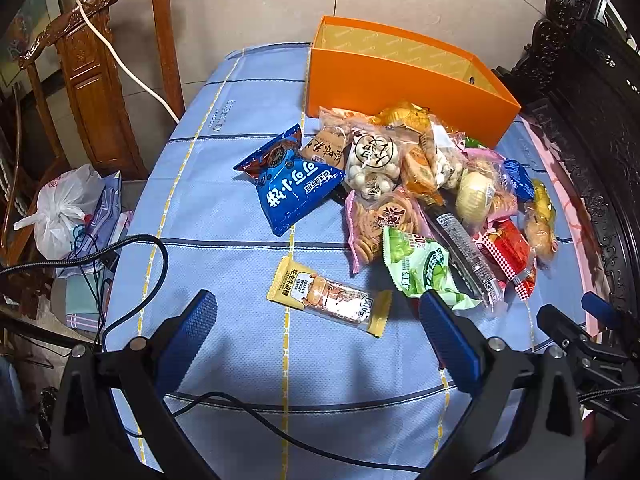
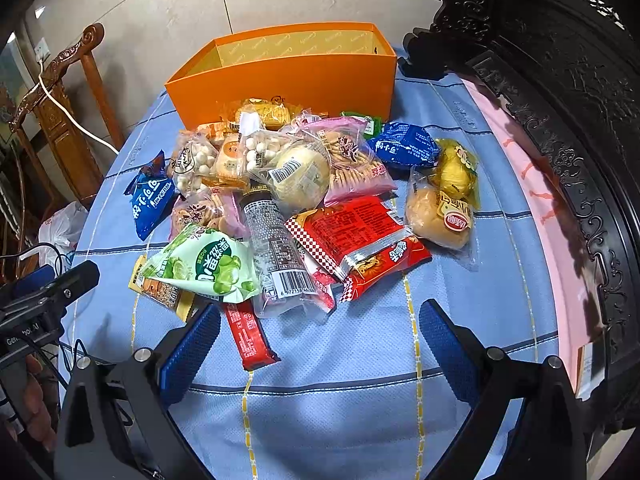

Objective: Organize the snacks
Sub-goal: 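Grasp the yellow peanut candy bar with the left gripper while the right gripper grasps the red chip bag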

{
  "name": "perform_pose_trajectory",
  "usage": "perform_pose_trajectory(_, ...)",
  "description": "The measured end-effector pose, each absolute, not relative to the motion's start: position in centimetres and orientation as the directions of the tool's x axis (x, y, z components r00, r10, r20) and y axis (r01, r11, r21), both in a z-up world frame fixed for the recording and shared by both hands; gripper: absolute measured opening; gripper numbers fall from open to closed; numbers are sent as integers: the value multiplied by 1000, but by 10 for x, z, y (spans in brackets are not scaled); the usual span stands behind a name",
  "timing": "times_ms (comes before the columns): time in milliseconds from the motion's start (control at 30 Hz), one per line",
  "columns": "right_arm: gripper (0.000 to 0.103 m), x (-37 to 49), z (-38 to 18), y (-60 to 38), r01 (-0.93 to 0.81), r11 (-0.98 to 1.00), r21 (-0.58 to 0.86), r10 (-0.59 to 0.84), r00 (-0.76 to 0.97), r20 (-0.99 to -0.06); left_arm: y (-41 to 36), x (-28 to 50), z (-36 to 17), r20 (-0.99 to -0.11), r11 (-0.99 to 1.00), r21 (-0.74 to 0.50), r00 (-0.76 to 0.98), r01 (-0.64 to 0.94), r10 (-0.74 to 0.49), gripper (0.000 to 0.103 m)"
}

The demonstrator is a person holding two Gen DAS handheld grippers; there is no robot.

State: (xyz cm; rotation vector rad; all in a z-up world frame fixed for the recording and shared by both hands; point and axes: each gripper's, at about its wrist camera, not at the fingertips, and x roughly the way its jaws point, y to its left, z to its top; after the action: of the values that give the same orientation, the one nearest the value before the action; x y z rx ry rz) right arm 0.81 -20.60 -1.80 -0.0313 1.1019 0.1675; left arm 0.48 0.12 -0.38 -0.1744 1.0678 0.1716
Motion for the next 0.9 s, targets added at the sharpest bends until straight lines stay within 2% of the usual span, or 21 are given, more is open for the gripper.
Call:
perform_pose_trajectory(367, 100, 4, -23, -209, -154, 987, 42, 110, 465, -878, 16, 3, -17, -882, 963, -84, 468, -256, 47, 99)
perform_pose_trajectory(733, 100, 0, -47, -227, -155, 988, 26, 90, 428, -899, 17, 20, -75, -937, 968, -29, 345, -249, 61, 99)
perform_pose_trajectory(900, 100, 4, -55, -239, -130, 991, 18, 69, 400, -914, 7, 31, -97, -939, 980, 36, 329, -195, 99, 99)
